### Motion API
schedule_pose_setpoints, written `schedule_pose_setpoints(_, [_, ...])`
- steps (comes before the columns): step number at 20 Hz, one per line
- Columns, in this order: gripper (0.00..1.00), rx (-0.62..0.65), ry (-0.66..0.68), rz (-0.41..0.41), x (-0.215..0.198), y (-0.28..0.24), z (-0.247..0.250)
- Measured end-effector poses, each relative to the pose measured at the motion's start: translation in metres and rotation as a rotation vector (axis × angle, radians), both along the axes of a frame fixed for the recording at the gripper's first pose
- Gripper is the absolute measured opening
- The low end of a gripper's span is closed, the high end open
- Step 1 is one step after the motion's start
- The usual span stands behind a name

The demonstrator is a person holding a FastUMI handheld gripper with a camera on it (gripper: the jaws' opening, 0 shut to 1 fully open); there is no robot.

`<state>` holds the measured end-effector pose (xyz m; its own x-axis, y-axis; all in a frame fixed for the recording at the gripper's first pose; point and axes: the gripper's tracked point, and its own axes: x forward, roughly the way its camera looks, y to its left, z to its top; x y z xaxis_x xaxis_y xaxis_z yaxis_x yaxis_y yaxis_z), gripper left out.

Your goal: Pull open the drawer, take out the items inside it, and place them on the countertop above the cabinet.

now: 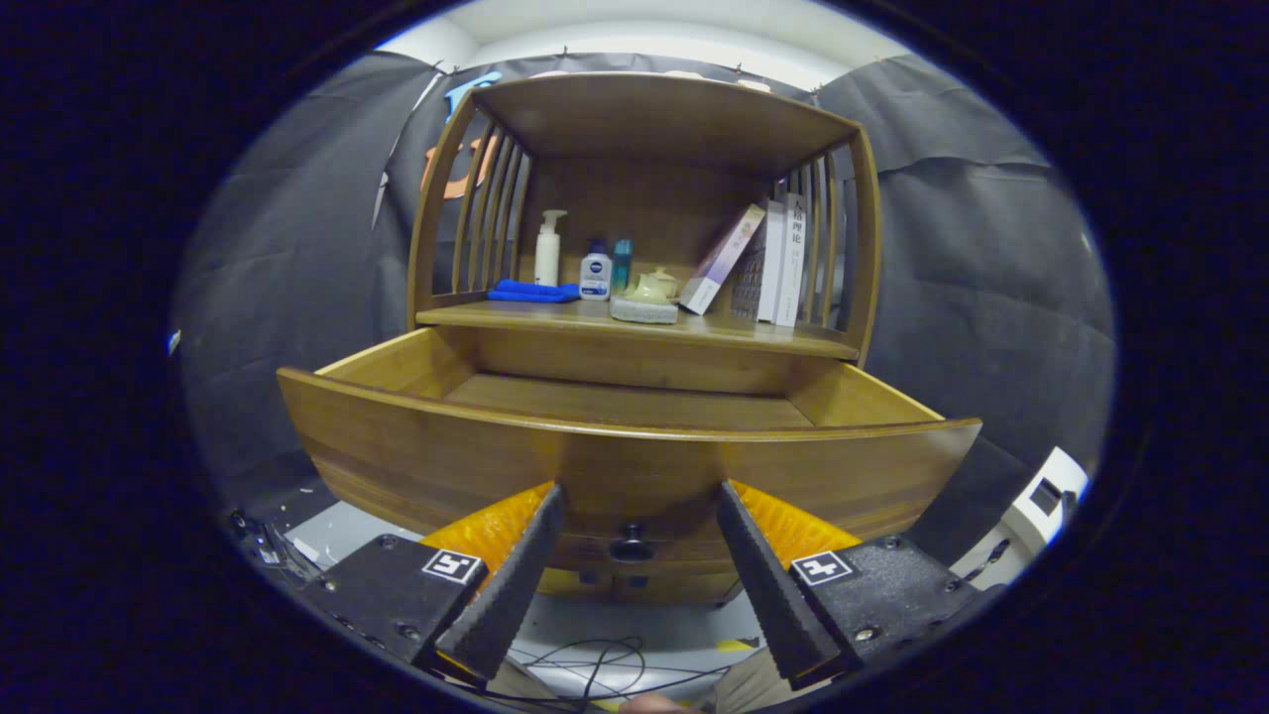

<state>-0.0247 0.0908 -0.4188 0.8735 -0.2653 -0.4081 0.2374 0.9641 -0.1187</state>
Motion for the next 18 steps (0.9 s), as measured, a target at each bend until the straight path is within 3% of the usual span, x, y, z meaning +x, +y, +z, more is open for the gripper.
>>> schedule_pose_setpoints(5, [0.97,0.036,-0.006,0.006,0.006,0.001,0.001])
schedule_pose_setpoints(18, [0.97,0.042,0.0,-0.012,0.081,-0.014,-0.005])
